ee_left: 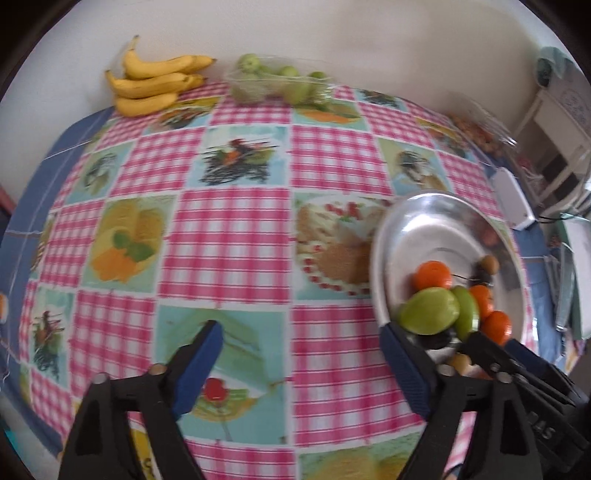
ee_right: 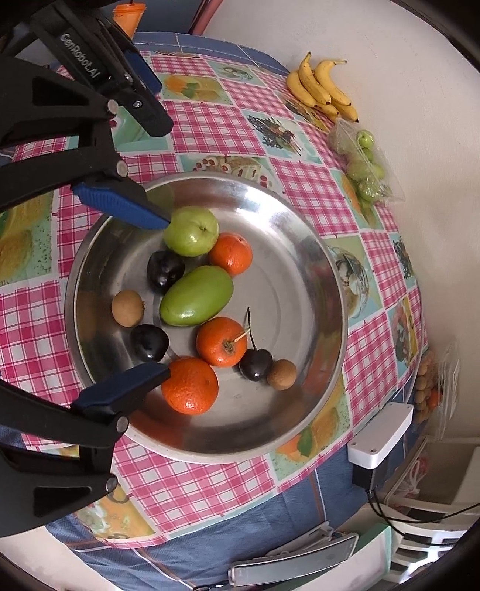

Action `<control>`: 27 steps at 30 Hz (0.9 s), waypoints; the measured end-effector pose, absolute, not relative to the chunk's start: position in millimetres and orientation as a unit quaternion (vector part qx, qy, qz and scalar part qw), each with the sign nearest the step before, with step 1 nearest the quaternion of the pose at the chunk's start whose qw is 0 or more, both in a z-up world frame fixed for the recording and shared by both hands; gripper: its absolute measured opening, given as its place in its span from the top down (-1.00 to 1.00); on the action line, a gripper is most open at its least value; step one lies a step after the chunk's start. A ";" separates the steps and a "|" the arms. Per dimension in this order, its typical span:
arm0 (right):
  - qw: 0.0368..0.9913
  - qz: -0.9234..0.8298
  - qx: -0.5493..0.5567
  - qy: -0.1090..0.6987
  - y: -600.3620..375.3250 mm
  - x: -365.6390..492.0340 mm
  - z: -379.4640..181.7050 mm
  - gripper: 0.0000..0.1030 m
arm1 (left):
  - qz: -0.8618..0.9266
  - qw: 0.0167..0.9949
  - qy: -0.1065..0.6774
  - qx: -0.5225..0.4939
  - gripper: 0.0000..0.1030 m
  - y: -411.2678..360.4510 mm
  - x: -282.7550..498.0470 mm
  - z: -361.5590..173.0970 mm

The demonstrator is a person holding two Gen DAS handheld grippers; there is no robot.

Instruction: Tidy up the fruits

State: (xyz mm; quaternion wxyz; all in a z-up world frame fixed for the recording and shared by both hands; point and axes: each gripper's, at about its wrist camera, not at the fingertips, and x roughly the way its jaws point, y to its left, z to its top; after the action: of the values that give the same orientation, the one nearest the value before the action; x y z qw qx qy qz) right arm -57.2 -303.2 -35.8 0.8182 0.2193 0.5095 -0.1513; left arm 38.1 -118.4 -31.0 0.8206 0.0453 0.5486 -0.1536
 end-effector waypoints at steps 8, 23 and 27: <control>0.830 -0.145 0.193 0.503 -290.5 -62.3 -37.6 -0.86 | -0.102 0.828 0.546 0.075 -1.00 -89.5 34.9 -51.0; 0.847 -0.131 0.143 0.495 -262.6 -71.0 -32.4 -0.87 | -0.051 0.847 0.522 0.092 -1.00 -53.0 13.2 -36.0; 0.849 -0.133 0.143 0.490 -262.2 -74.8 -29.8 -0.87 | -0.053 0.850 0.516 0.093 -1.00 -50.4 6.6 -29.7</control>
State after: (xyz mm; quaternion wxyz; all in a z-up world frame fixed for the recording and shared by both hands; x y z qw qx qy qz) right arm -74.8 -262.2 -29.8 0.8494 0.1435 0.4901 -0.1332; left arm 6.6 -50.4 -29.7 0.8497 0.0933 0.5162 -0.0525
